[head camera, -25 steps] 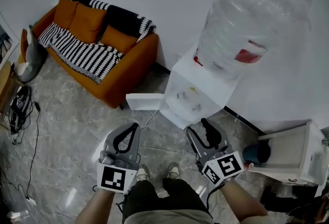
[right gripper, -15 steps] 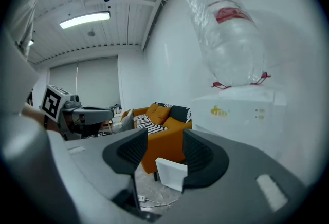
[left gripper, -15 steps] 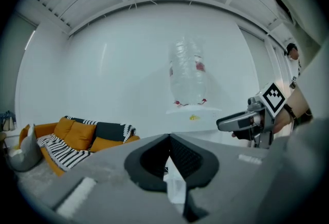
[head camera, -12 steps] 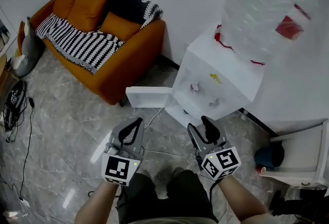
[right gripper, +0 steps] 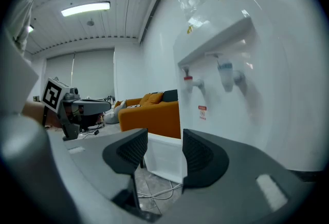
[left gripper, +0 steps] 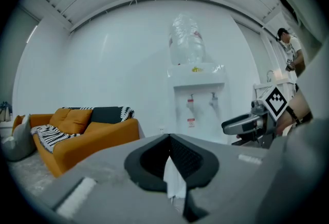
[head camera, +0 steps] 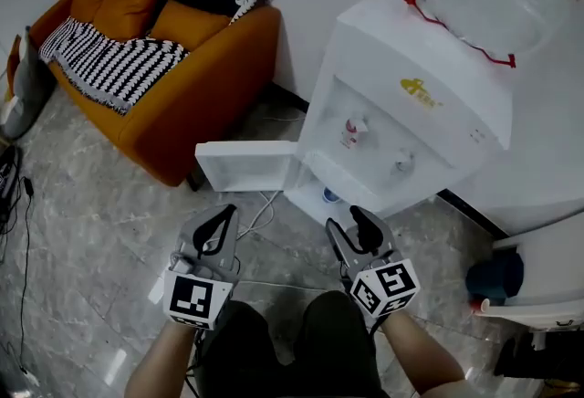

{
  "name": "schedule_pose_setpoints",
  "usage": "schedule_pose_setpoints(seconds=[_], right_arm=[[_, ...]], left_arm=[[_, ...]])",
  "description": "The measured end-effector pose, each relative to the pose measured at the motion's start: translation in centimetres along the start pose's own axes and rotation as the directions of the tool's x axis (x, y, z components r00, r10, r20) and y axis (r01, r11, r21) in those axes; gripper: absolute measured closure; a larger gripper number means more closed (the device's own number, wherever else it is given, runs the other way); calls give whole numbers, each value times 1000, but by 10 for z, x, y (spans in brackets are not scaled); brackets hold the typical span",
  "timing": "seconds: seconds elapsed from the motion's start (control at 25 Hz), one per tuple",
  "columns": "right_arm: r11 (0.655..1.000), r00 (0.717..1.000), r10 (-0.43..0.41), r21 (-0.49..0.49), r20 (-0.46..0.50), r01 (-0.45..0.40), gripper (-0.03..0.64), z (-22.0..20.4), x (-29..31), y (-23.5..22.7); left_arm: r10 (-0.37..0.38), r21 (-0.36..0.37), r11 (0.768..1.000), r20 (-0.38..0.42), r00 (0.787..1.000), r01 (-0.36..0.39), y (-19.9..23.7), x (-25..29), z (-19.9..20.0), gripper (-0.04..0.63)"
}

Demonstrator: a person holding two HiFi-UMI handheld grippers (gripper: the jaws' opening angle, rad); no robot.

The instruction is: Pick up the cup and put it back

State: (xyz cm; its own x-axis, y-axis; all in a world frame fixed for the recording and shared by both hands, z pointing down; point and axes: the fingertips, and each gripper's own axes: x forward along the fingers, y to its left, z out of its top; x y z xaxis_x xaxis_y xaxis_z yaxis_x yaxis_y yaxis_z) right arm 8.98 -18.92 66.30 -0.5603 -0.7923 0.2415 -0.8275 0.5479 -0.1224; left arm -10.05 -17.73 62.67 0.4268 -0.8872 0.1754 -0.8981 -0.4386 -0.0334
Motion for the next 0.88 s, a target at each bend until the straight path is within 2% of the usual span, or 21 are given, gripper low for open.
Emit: schedule_pose_setpoints(seconds=[0.12, 0.32, 0.56, 0.8, 0.88], right_arm=[[1000, 1000, -1, 1, 3, 1, 399, -39, 14, -13], [1000, 1000, 3, 22, 11, -3, 399, -88, 34, -35], [1000, 999, -4, -23, -37, 3, 397, -152, 60, -58], [997, 996, -73, -38, -60, 70, 375, -204, 86, -85], [994, 993, -99, -45, -68, 96, 359, -218, 99, -94]], left_arm=[[-6, 14, 1000, -2, 1000, 6, 3, 14, -39, 593], [-27, 82, 996, 7, 1000, 27, 5, 30, -96, 592], [-41, 75, 996, 13, 999, 40, 5, 60, -149, 593], [-51, 14, 999, 44, 998, 51, 9, 85, -181, 592], [-44, 15, 999, 34, 998, 43, 16, 88, -189, 593]])
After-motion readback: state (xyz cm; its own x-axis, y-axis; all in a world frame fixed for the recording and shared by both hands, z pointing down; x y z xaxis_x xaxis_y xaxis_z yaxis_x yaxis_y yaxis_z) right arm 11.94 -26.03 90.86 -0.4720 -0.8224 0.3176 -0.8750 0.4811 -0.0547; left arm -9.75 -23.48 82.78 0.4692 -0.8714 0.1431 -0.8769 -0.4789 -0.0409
